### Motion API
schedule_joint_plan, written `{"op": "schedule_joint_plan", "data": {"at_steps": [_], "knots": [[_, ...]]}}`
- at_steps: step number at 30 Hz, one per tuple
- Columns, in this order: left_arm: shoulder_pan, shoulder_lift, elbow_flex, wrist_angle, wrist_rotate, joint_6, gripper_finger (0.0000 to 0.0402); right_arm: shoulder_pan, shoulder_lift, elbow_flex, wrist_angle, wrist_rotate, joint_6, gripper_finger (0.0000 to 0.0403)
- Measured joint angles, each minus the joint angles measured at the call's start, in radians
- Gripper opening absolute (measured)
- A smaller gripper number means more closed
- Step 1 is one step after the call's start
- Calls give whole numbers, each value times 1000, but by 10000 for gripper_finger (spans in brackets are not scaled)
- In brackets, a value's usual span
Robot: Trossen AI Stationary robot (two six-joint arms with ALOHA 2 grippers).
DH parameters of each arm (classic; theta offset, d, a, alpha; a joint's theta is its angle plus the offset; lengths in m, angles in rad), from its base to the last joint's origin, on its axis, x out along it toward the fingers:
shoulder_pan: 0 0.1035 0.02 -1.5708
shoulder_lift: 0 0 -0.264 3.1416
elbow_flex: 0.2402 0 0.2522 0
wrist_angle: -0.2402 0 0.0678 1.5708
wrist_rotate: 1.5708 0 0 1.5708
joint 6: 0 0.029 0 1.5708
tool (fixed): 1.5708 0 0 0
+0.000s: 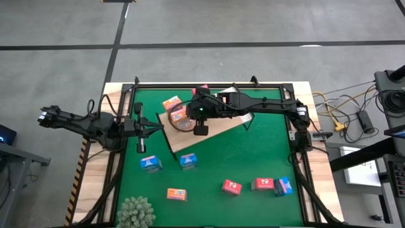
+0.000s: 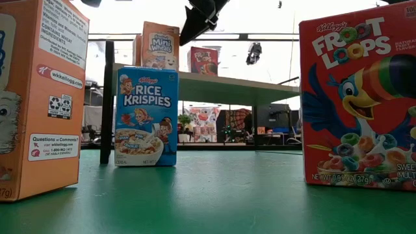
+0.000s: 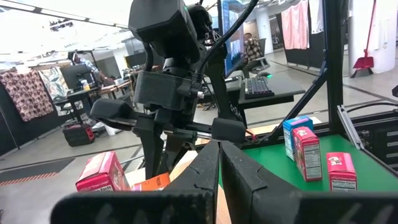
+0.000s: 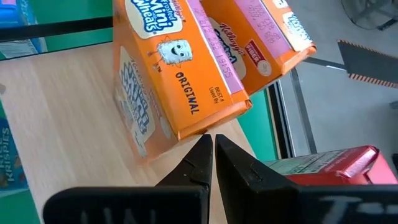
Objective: Stack cereal on shelf
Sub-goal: Put the right orange cereal box on the shelf aligned with the other orange cereal box
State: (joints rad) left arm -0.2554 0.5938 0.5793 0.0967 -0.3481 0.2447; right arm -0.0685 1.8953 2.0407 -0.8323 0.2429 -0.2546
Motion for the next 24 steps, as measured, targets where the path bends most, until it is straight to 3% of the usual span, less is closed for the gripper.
{"op": "schedule_joint_plan", "data": {"at_steps": [5, 13, 24], "knots": [[0, 0, 0, -1, 0, 0, 0, 21, -14, 25, -48, 70, 2, 9], [0, 0, 0, -9, 0, 0, 0, 65, -23, 52, -140, 68, 74, 9], [0, 0, 0, -8, 0, 0, 0, 66, -12, -18, -6, 151, 25, 9]]}}
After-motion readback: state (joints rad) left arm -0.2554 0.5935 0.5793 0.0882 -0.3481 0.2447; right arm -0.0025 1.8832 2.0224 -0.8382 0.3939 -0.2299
